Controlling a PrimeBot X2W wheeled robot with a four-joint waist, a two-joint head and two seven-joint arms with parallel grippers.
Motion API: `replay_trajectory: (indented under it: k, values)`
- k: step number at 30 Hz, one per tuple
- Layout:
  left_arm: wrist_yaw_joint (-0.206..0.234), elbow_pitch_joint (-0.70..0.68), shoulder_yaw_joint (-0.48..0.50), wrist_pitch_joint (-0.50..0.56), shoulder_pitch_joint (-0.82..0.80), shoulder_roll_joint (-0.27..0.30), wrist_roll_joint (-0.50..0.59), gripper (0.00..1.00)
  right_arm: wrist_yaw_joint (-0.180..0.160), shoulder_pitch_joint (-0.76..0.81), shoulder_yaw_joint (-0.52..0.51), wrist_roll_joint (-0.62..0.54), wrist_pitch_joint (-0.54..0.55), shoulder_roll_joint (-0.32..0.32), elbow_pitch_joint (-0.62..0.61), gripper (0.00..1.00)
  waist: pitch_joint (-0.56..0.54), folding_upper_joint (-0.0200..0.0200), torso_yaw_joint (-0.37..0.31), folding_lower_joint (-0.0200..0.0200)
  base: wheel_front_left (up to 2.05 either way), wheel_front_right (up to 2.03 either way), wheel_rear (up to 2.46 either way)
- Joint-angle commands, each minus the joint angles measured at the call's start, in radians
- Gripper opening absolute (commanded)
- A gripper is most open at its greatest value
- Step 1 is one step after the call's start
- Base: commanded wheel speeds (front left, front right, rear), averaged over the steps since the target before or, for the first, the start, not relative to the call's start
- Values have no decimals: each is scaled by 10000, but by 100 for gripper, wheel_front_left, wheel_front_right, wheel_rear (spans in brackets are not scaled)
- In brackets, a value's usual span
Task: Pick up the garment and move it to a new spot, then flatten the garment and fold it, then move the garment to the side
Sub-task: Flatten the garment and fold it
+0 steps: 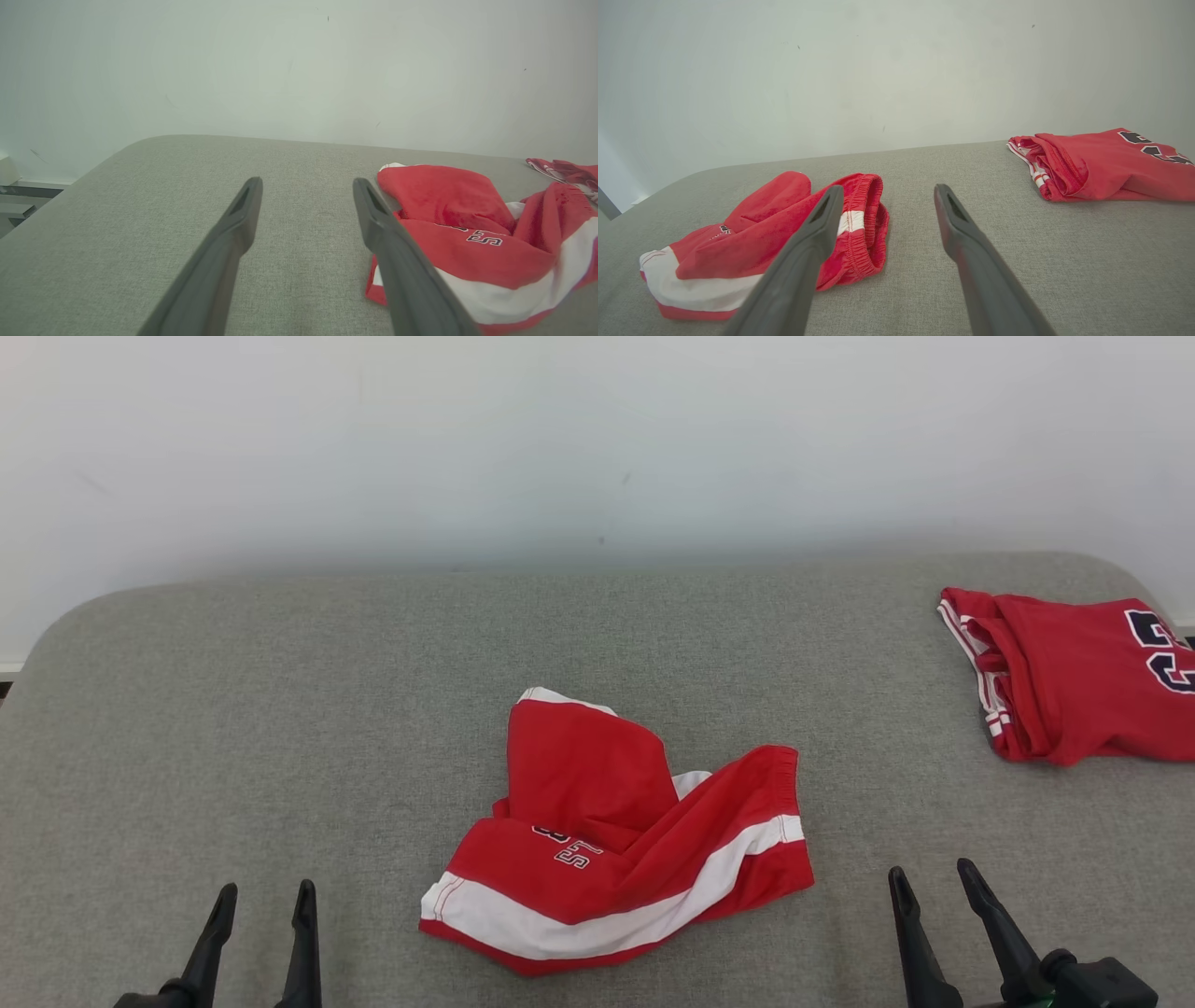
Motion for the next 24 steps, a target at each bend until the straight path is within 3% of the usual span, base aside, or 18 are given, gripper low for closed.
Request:
replay_trajectory:
  k: [1,24]
  values:
    - [17,23,35,-3,122,54,108,100,-30,103,5,-89,-13,73,-40,100,3,0,28,0,0,0,0]
    - [17,126,459,-2,96,-79,491,100,-30,184,176,-446,-13,156,44,100,-55,0,68,0,0,0,0]
